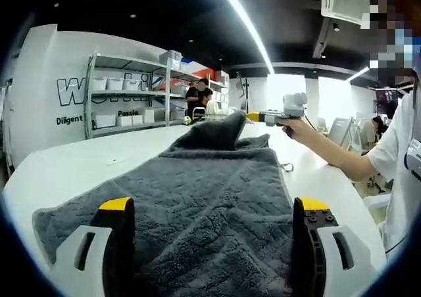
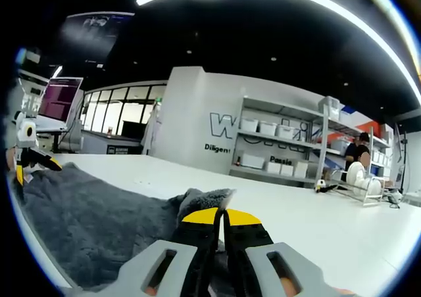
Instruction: Open the folded towel by lifting each exposed corner and separating the folded layers until the towel lies flat within the target outline without major curled edges
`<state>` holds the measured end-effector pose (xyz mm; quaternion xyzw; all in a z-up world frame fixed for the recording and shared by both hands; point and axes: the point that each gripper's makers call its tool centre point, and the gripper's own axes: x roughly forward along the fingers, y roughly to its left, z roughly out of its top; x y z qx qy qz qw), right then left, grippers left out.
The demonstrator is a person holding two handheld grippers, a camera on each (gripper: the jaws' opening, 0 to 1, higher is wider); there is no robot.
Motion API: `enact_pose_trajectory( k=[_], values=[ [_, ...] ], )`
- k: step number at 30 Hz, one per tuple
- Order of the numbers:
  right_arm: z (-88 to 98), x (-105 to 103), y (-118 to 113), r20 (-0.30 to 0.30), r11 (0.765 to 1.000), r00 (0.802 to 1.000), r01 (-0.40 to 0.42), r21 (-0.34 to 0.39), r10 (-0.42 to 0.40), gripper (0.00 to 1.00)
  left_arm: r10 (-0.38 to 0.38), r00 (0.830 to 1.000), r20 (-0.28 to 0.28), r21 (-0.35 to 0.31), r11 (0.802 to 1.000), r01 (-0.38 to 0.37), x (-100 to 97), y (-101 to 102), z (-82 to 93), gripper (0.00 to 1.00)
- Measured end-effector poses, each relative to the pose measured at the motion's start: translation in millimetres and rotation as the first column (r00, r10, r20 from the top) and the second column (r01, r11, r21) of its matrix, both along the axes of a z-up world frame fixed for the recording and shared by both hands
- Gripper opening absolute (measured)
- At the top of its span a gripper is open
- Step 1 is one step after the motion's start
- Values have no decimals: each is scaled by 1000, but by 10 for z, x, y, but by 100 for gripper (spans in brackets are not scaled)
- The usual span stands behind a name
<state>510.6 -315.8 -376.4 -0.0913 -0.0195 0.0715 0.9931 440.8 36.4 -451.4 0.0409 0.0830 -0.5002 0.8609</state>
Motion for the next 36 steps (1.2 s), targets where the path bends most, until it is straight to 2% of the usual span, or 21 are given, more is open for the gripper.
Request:
enact_pose_trajectory(
  k=[4, 18, 36],
  values=[
    [-5, 8, 12, -2, 1000, 1000, -3, -4, 3, 0, -7, 1000, -21, -16, 1000, 6, 0, -13, -12, 99],
    [-4, 25, 24, -2, 1000, 1000, -8, -7, 8, 0, 9, 1000, -11, 17, 1000, -9, 30, -5, -52, 99],
    [-35, 35, 14, -9, 1000, 1000, -3, -17, 3, 0, 16, 1000, -10, 27, 1000, -15, 40, -6, -75, 99]
  ],
)
